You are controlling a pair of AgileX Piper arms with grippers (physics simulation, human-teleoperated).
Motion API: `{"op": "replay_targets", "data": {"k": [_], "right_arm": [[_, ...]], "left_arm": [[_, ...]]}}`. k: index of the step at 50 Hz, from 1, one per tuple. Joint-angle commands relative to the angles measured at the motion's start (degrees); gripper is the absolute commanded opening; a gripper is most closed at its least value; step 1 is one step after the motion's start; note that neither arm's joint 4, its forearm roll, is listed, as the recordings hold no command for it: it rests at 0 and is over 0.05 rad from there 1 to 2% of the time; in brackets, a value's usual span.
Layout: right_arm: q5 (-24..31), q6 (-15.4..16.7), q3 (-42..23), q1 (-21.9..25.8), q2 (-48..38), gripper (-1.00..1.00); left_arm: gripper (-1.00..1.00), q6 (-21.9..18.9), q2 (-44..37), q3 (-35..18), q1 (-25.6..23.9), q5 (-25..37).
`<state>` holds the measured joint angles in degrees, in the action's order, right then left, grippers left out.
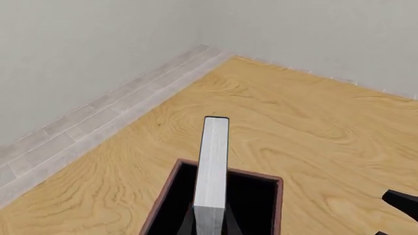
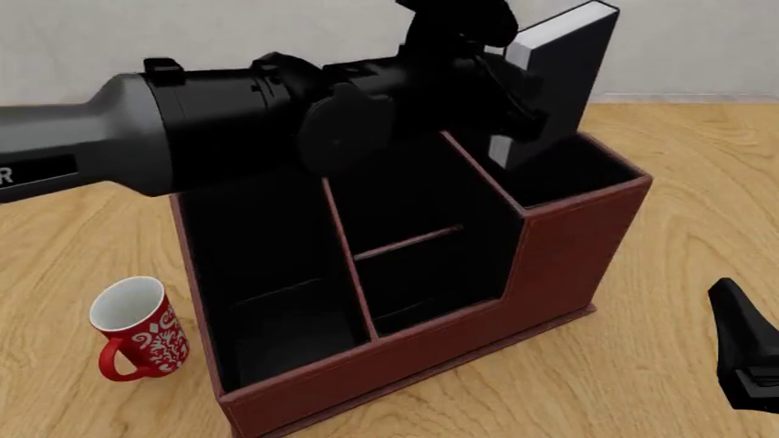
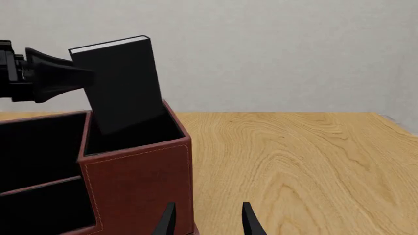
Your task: Pick up the book and place it in the right compartment of the caddy.
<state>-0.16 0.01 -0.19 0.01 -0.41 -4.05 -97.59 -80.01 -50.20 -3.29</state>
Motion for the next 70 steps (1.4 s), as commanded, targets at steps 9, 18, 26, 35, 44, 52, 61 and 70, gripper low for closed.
{"op": "replay_targets", "data": {"k": [9, 18, 26, 35, 44, 52, 61, 70], "right_arm": [[0.00, 0.00, 0.00, 0.00, 0.00, 1.00], [0.00, 0.00, 0.00, -0.01, 0.00, 1.00], [0.00, -0.01, 0.00, 0.00, 0.00, 1.00], [0.00, -0.01, 0.00, 0.01, -0.01, 1.00], [0.00, 0.00, 0.00, 0.01, 0.00, 1.00], [0.00, 0.00, 0.00, 0.00, 0.00, 1.00], [0.00, 0.00, 0.00, 0.00, 0.00, 1.00], [0.00, 0.00, 0.00, -0.02, 0.00, 1.00]], "left_arm": [[-1.00, 1.15, -2.25, 0.29, 1.04, -2.82], [-1.00, 2.32, -2.92, 0.86, 1.35, -3.93], [-1.00, 2.98, -3.44, 1.52, 1.34, -4.78], [-1.00, 3.36, -3.89, 1.91, 1.30, -5.30], [-1.00, 3.74, -4.48, 2.29, 1.43, -5.81], [-1.00, 4.08, -4.67, 2.34, 1.37, -5.90], [-1.00, 4.54, -4.84, 2.42, 1.17, -5.98], [1.00, 4.56, -4.78, 2.39, 1.39, -5.81]]}}
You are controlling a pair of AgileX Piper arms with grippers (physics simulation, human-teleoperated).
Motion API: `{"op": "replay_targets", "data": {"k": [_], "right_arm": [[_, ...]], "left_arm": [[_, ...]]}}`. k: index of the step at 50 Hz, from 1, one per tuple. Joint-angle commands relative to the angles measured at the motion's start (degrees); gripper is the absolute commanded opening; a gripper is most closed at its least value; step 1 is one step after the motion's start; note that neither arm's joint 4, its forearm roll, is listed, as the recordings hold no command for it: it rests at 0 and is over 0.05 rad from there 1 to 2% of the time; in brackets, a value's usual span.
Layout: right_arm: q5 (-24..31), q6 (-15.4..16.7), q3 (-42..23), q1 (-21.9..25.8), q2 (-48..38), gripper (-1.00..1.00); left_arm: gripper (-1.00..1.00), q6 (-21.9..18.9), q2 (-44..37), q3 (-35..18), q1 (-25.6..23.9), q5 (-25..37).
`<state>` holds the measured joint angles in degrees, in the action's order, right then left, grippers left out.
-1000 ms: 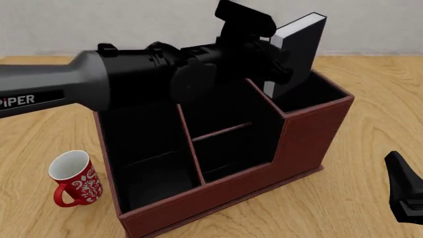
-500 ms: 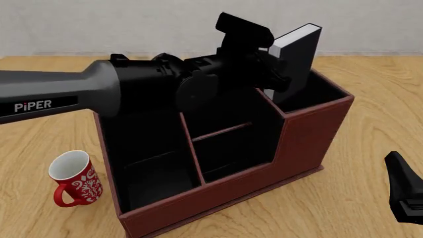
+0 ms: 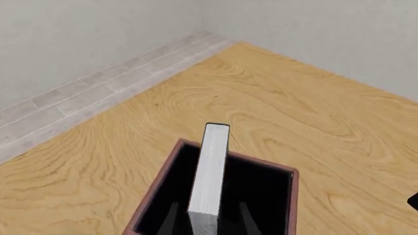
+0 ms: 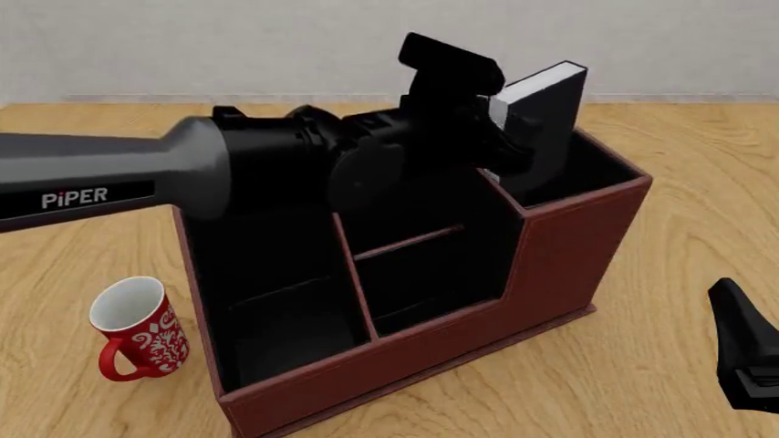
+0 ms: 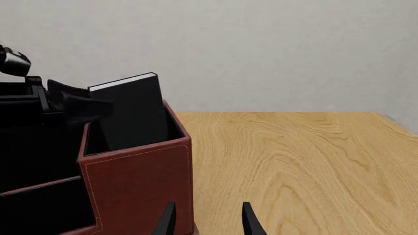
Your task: Pick up the book and place it in the right compartment of the caddy.
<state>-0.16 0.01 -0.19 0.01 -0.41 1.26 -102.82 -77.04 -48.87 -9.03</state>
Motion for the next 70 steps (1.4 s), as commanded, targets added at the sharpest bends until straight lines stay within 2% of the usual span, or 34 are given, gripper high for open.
{"op": "replay_targets", "data": {"k": [1, 33, 43, 70], "right_arm": [[0.00, -0.01, 0.00, 0.00, 0.00, 1.00], [0.00, 0.00, 0.00, 0.00, -0.01, 1.00], [0.00, -0.01, 0.00, 0.00, 0.00, 1.00], [0.00, 0.01, 0.00, 0.00, 0.00, 1.00]], "left_arm": [[1.00, -0.85, 0.44, -0.60, 0.08, -0.06], [1.00, -0.96, 1.81, -0.36, -0.09, 0.46], [1.00, -1.79, 6.20, 2.82, -1.02, -0.33], [1.00, -2.74, 11.29, 8.24, -1.38, -2.44]]}}
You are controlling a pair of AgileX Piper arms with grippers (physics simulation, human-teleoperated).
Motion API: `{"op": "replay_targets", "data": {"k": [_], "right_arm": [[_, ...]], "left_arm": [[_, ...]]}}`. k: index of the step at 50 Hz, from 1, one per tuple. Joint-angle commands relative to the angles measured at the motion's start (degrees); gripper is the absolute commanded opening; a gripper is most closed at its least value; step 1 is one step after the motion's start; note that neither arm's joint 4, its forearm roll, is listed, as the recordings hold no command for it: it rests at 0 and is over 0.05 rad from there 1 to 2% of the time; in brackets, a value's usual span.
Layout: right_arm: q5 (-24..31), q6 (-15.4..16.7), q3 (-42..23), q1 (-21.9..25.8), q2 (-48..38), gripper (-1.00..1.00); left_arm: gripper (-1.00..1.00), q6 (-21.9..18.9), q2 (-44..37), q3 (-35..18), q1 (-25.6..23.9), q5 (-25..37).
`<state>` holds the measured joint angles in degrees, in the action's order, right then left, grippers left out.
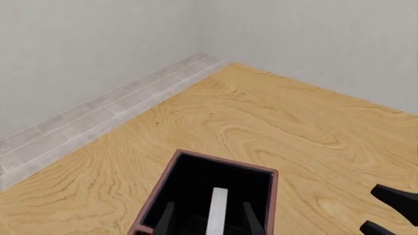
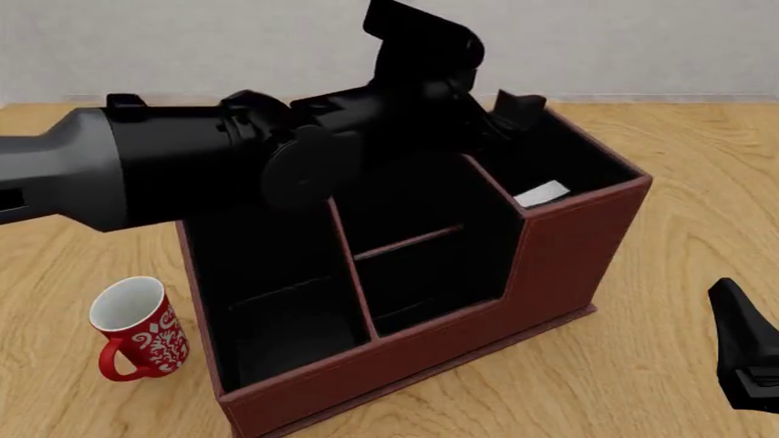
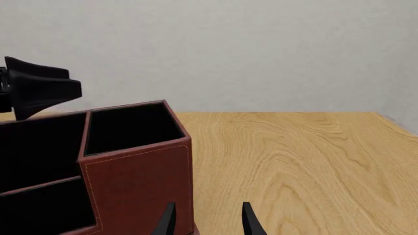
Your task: Pick up the book and place it in the right compartment of the caddy.
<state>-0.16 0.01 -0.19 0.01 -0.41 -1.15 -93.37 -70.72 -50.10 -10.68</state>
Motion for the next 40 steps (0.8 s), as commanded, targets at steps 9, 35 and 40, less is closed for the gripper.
{"op": "replay_targets", "data": {"k": [9, 35, 40], "right_arm": [[0.00, -0.01, 0.00, 0.00, -0.01, 1.00], [0.00, 0.00, 0.00, -0.01, -0.02, 1.00], [0.00, -0.01, 0.00, 0.00, 0.00, 1.00]], "left_arm": [[1.00, -0.83, 3.87, 3.79, -0.80, -1.68], [1.00, -3.55, 9.53, 8.10, -2.50, -3.06], [1.00, -3.92, 10.35, 8.59, -2.78, -3.14]]}}
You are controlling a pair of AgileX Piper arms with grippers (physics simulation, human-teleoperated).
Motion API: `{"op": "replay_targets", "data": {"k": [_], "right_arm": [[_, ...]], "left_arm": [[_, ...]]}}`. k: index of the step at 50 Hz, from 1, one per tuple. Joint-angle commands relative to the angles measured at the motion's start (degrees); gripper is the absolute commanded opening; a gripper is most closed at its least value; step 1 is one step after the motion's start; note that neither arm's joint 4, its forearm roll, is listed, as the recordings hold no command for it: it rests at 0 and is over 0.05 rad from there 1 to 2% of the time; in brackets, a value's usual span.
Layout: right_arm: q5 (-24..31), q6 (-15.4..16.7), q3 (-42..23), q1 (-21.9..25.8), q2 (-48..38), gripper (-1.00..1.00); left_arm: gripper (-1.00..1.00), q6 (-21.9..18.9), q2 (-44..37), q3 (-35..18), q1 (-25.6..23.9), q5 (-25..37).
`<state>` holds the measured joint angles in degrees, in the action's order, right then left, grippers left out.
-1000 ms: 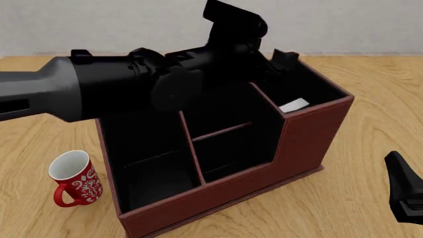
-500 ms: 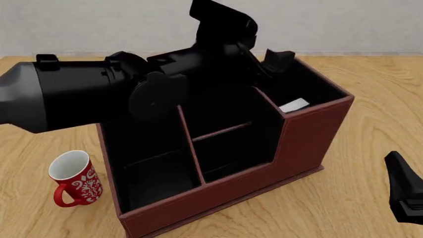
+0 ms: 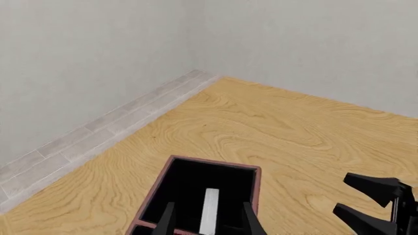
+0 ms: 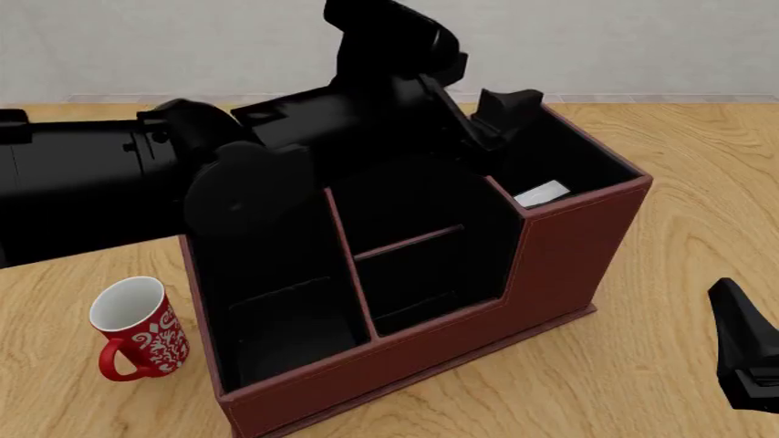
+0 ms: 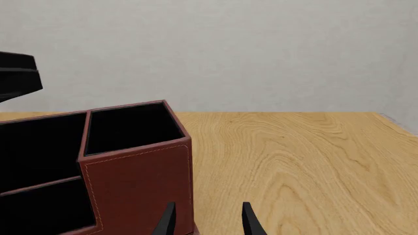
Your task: Pick up the book and place it in the right compartment of the caddy.
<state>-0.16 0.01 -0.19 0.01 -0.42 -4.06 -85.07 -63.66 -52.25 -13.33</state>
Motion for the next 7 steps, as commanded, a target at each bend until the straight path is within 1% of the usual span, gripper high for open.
{"op": "replay_targets", "data": {"k": [1, 7], "right_arm": [[0.00, 0.00, 0.00, 0.00, 0.01, 1.00], [0.00, 0.01, 0.00, 0.00, 0.02, 1.00]], "left_arm": [[1.00, -1.13, 2.29, 1.65, -0.71, -0.49], [1.00, -1.47, 3.65, 2.44, -1.18, -0.45]]}}
